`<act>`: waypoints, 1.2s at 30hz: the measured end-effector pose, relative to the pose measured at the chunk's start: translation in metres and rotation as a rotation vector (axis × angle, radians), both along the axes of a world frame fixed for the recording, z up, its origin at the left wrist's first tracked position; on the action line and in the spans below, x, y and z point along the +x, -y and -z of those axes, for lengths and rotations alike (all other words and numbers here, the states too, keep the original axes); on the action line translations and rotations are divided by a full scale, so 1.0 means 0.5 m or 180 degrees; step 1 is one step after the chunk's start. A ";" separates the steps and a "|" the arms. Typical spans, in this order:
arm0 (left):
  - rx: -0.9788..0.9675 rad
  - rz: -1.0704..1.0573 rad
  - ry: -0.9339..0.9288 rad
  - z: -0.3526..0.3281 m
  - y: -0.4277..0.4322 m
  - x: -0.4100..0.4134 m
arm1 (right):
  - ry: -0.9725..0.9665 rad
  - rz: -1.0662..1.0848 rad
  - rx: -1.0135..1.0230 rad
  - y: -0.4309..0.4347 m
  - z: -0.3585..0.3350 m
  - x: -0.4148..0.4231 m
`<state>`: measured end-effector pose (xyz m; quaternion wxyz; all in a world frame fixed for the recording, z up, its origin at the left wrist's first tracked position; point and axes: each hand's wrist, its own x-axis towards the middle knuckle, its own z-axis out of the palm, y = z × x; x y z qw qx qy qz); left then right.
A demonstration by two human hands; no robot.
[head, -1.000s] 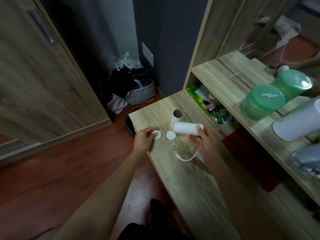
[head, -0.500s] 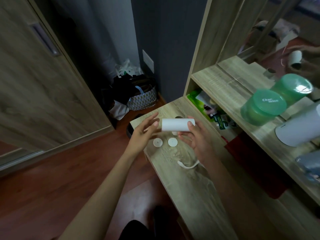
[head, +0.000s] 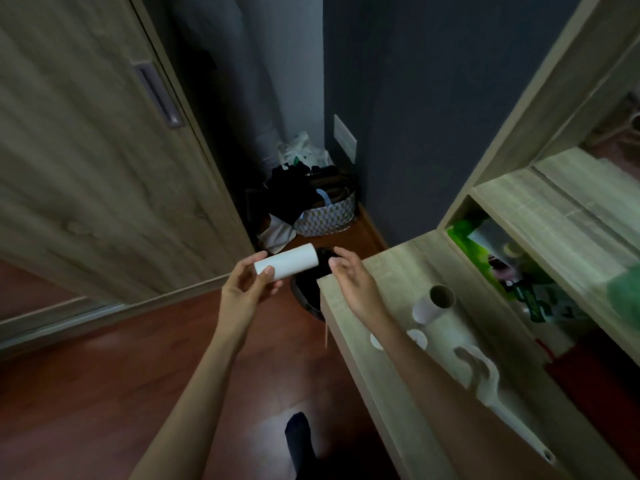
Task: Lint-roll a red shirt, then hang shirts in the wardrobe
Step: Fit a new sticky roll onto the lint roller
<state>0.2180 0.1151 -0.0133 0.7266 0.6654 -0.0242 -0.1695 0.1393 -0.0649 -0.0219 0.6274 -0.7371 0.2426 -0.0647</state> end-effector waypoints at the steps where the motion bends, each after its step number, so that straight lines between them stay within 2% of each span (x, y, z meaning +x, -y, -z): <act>1: 0.0022 -0.0103 -0.0043 0.021 -0.008 0.026 | -0.0166 -0.0149 -0.0750 0.006 0.032 0.027; 3: 0.0043 -0.0218 -0.0155 0.067 -0.016 0.074 | -0.0589 -0.0488 -0.2111 0.020 0.090 0.076; 4: 0.0053 -0.0250 -0.0220 0.089 -0.015 0.096 | -0.0770 -0.0608 -0.2496 0.028 0.110 0.098; 6: 0.0063 -0.0272 -0.0348 0.132 -0.007 0.136 | -0.0979 -0.0780 -0.2807 0.048 0.135 0.137; 11: 0.0210 -0.0073 -0.0620 0.242 0.032 0.222 | -0.1283 -0.0850 -0.3013 0.095 0.173 0.185; 15: 0.0428 0.0192 -0.0795 0.335 0.069 0.269 | -0.1227 -0.0816 -0.3255 0.095 0.189 0.184; 23: 0.1190 0.0672 -0.0894 0.531 0.120 0.324 | -0.1295 -0.0608 -0.3625 0.092 0.199 0.185; 30: 0.1644 0.1204 -0.0690 0.627 0.187 0.331 | -0.1466 -0.0336 -0.3807 0.094 0.206 0.181; 36: 0.1346 0.1267 -0.0687 0.679 0.212 0.326 | -0.1411 -0.0331 -0.3750 0.094 0.213 0.176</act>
